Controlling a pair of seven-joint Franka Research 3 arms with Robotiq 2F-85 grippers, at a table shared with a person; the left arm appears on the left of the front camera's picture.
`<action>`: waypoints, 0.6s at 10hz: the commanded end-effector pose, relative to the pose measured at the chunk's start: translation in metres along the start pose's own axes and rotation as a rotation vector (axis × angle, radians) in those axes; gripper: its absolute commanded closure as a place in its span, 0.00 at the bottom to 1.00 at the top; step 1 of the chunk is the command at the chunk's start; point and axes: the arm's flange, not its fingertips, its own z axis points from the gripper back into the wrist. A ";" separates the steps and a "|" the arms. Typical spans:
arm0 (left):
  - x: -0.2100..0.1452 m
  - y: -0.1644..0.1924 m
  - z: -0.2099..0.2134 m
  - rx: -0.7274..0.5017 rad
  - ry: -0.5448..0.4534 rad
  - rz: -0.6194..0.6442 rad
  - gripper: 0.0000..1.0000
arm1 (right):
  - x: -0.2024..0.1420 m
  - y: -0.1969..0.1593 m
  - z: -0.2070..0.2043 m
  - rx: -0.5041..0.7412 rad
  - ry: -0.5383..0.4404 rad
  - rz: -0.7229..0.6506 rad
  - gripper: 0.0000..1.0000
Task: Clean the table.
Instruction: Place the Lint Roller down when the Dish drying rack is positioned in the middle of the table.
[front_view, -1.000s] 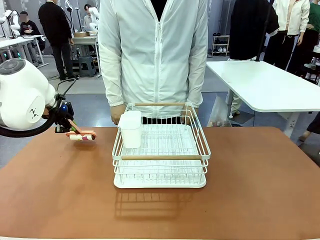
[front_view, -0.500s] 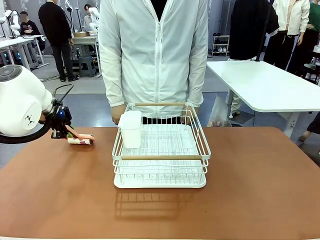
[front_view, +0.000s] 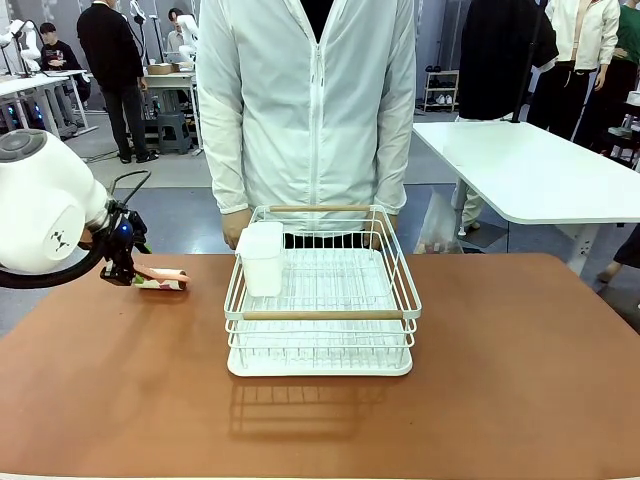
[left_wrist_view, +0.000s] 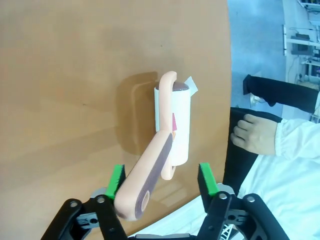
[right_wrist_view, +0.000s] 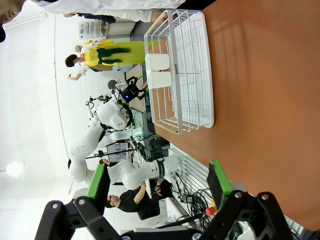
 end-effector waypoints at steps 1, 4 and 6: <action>-0.026 0.009 0.024 0.044 -0.049 -0.003 0.13 | -0.002 0.003 0.000 0.003 0.000 0.001 0.00; -0.031 0.006 0.039 0.141 -0.054 0.005 0.00 | -0.002 0.003 0.000 0.003 0.000 0.001 0.00; -0.033 0.002 0.056 0.216 -0.049 0.035 0.00 | -0.002 0.003 0.000 0.003 0.000 0.001 0.00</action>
